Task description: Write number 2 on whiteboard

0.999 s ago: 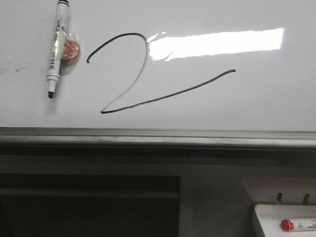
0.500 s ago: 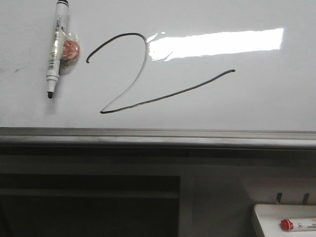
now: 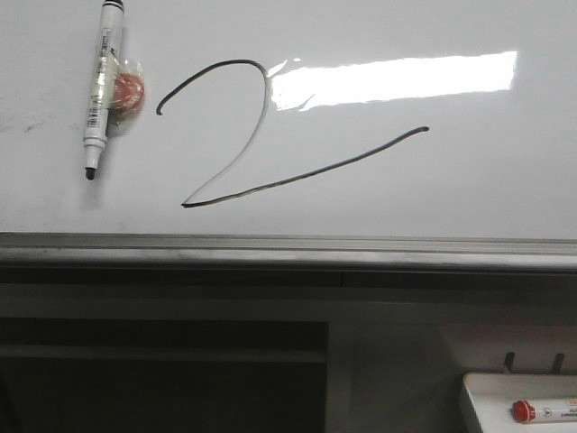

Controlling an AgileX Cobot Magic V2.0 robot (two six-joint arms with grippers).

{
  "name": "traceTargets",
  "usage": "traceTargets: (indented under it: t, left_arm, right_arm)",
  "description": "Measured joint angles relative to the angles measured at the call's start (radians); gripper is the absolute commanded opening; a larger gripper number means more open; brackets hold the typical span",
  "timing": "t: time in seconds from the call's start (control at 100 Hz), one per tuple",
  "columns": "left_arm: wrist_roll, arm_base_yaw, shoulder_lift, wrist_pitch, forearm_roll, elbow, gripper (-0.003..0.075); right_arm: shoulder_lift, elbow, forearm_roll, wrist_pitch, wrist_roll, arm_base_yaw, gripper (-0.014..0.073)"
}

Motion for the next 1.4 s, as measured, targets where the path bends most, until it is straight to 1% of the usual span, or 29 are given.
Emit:
traceTargets:
  t: [0.33, 0.4, 0.47, 0.51, 0.63, 0.66, 0.71, 0.76, 0.85, 0.93, 1.399]
  left_arm:
    - [0.0, 0.0, 0.0, 0.0, 0.0, 0.0, -0.002]
    - [0.0, 0.0, 0.0, 0.0, 0.0, 0.0, -0.002]
    - [0.0, 0.0, 0.0, 0.0, 0.0, 0.0, -0.002]
    - [0.0, 0.0, 0.0, 0.0, 0.0, 0.0, -0.002]
    - [0.0, 0.0, 0.0, 0.0, 0.0, 0.0, -0.002]
    - [0.0, 0.0, 0.0, 0.0, 0.0, 0.0, -0.002]
    - [0.0, 0.0, 0.0, 0.0, 0.0, 0.0, -0.002]
    - [0.0, 0.0, 0.0, 0.0, 0.0, 0.0, -0.002]
    - [0.0, 0.0, 0.0, 0.0, 0.0, 0.0, -0.002]
    - [0.0, 0.0, 0.0, 0.002, -0.002, 0.0, -0.002]
    - [0.0, 0.0, 0.0, 0.002, -0.004, 0.0, -0.002]
  right_arm:
    - [0.0, 0.014, -0.013, 0.0, 0.001, -0.002, -0.006]
    - [-0.002, 0.032, -0.038, 0.002, 0.04, -0.01, -0.0061]
    - [-0.002, 0.054, -0.066, -0.001, 0.162, -0.034, -0.0061]
    - [-0.006, 0.072, -0.102, -0.014, 0.261, -0.051, -0.0061]
    - [-0.008, 0.142, -0.351, -0.1, 0.582, -0.119, -0.0061]
    - [-0.013, 0.161, -0.388, -0.123, 0.664, -0.141, -0.0061]
    - [-0.024, 0.197, -0.437, -0.152, 0.748, -0.189, -0.0061]
    - [-0.042, 0.239, -0.46, -0.167, 0.796, -0.23, -0.0061]
    - [-0.084, 0.299, -0.474, -0.178, 0.833, -0.292, -0.0061]
    - [-0.095, 0.307, -0.476, -0.215, 0.844, -0.314, -0.0061]
    - [-0.096, 0.308, -0.476, -0.228, 0.85, -0.319, -0.006]
